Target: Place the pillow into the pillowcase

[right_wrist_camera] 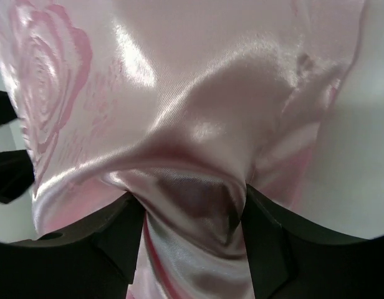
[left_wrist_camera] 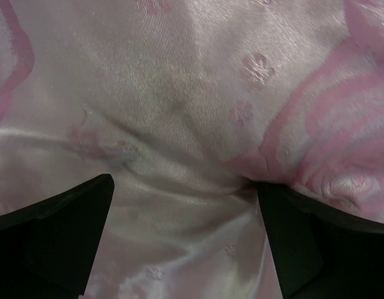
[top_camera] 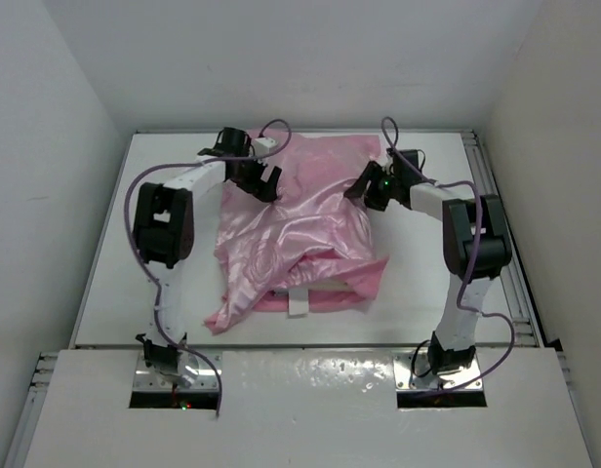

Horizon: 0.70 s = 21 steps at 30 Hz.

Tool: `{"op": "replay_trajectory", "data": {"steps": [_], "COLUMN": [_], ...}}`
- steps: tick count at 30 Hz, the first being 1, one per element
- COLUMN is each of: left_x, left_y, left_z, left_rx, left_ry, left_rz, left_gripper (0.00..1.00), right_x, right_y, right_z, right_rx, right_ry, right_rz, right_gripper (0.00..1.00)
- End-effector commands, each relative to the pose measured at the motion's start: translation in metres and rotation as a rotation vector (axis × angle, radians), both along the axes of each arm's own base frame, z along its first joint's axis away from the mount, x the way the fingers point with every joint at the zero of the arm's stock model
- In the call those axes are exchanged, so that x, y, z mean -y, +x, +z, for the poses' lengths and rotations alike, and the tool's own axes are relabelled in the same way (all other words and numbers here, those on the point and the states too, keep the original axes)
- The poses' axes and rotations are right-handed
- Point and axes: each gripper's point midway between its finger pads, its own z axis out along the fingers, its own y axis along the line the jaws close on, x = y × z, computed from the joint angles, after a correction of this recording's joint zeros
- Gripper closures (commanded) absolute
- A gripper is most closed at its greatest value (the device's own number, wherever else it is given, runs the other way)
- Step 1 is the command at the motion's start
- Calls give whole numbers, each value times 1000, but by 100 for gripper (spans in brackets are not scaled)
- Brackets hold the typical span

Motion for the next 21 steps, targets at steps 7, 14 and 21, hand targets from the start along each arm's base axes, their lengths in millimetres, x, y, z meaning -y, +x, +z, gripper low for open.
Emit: {"op": "replay_trajectory", "data": {"steps": [7, 14, 21], "left_x": [-22, -28, -90], "left_y": [157, 121, 22], "left_z": [18, 90, 159], "left_rx": [265, 310, 221], "left_ry": [-41, -50, 37], "left_rz": [264, 280, 294], "left_gripper": [0, 0, 0], "right_x": [5, 72, 52], "right_y": [114, 36, -104], "right_z": [65, 127, 117], "right_rx": [254, 227, 170], "right_ry": [60, -215, -162], "right_rz": [-108, 24, 218], "right_gripper": [28, 7, 4]}}
